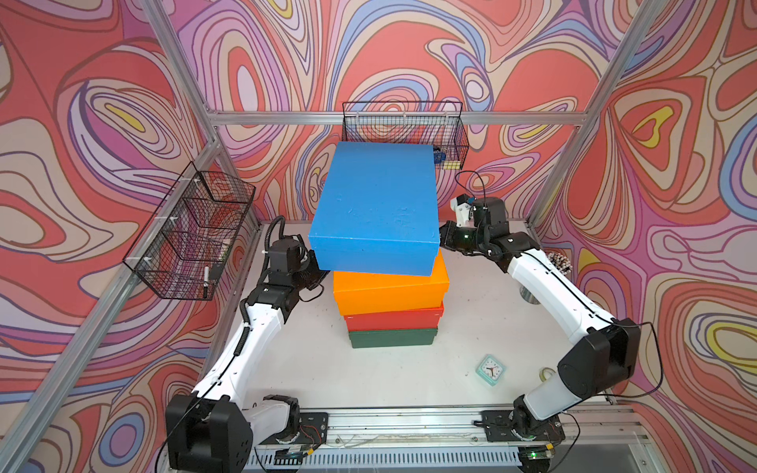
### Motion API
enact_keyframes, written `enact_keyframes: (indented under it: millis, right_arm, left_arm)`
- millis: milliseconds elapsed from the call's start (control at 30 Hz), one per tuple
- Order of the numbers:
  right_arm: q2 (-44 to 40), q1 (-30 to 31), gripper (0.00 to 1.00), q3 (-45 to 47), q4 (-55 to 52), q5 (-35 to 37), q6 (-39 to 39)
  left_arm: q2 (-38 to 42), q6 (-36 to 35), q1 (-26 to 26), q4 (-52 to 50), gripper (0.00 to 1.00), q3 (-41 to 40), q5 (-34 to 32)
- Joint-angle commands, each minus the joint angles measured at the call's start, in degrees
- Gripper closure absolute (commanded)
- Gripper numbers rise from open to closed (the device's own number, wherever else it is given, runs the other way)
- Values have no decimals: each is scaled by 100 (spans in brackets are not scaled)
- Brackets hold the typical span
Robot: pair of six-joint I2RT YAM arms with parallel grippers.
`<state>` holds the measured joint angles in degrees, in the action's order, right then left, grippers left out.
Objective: Stack the shoeboxes
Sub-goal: Adjust the shoebox.
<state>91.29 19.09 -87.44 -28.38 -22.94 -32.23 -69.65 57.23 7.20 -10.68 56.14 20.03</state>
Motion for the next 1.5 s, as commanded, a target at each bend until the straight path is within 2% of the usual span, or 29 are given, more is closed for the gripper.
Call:
enact_keyframes:
  millis: [0,433,933,1133,1200,1333,1467]
  right_arm:
    - [-81,4,100,72,8,53,-82]
    - [-243,7,100,297,149,9,-281]
    - [-269,7,100,394,108,144,-225]
    - [-345,-2,100,158,-290,606,55]
    - [-360,-26,100,10,-445,690,146]
    - [-430,-111,100,-101,-543,737,173]
    - [-494,-182,100,-170,-620,780,187]
  left_arm:
    - [-339,49,61,239,91,330,209]
    - [-1168,-12,409,349,91,1125,145]
    - [-1219,-233,420,39,91,1408,-193]
    - [-900,-511,275,-406,91,1470,-663]
    - [-669,-679,247,-765,91,1488,-1073]
    - [-259,-943,169,-1098,90,1470,-1681]
    - [47,-1034,93,-1260,90,1479,-1961]
